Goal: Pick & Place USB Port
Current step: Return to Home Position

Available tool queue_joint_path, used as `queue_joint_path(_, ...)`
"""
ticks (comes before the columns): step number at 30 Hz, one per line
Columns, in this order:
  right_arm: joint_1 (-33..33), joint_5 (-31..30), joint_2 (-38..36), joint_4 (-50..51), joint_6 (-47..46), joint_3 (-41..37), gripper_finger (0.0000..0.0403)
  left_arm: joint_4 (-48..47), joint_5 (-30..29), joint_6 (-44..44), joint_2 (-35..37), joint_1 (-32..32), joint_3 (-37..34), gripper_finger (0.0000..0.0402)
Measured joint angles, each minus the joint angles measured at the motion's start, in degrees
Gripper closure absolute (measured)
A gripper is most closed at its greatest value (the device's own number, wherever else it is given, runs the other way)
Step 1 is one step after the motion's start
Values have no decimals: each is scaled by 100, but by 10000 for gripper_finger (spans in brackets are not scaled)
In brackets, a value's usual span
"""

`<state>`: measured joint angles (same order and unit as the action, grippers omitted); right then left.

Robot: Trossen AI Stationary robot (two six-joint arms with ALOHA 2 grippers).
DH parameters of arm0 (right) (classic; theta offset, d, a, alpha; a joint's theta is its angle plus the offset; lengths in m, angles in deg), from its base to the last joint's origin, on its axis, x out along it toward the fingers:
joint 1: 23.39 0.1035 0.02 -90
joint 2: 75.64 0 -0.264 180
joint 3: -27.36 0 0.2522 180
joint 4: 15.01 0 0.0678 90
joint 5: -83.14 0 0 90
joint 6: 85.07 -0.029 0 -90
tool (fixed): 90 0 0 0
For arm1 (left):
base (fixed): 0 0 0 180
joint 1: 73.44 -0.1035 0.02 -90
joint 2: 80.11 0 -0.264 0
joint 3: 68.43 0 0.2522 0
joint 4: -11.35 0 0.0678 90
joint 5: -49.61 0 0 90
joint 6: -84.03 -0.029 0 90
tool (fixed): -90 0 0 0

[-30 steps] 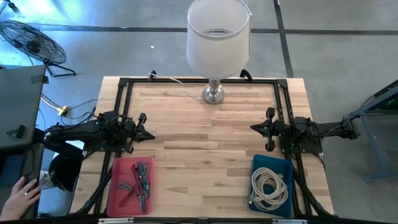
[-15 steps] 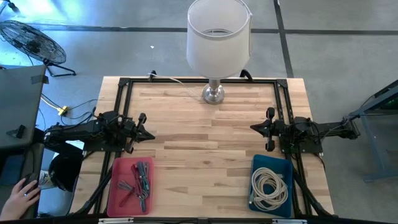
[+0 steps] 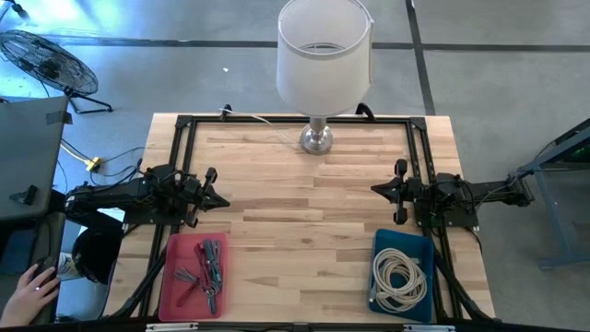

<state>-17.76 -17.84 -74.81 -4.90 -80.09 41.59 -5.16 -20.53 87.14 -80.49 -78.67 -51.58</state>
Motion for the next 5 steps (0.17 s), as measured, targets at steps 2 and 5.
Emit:
queue_joint_path(2, -1, 0, 0, 1, 0, 0, 402, 0, 0, 0, 0, 1, 0, 400)
queue_joint_path(5, 0, 0, -1, 1, -1, 0, 402, 1, 1, 1, 0, 0, 0, 400)
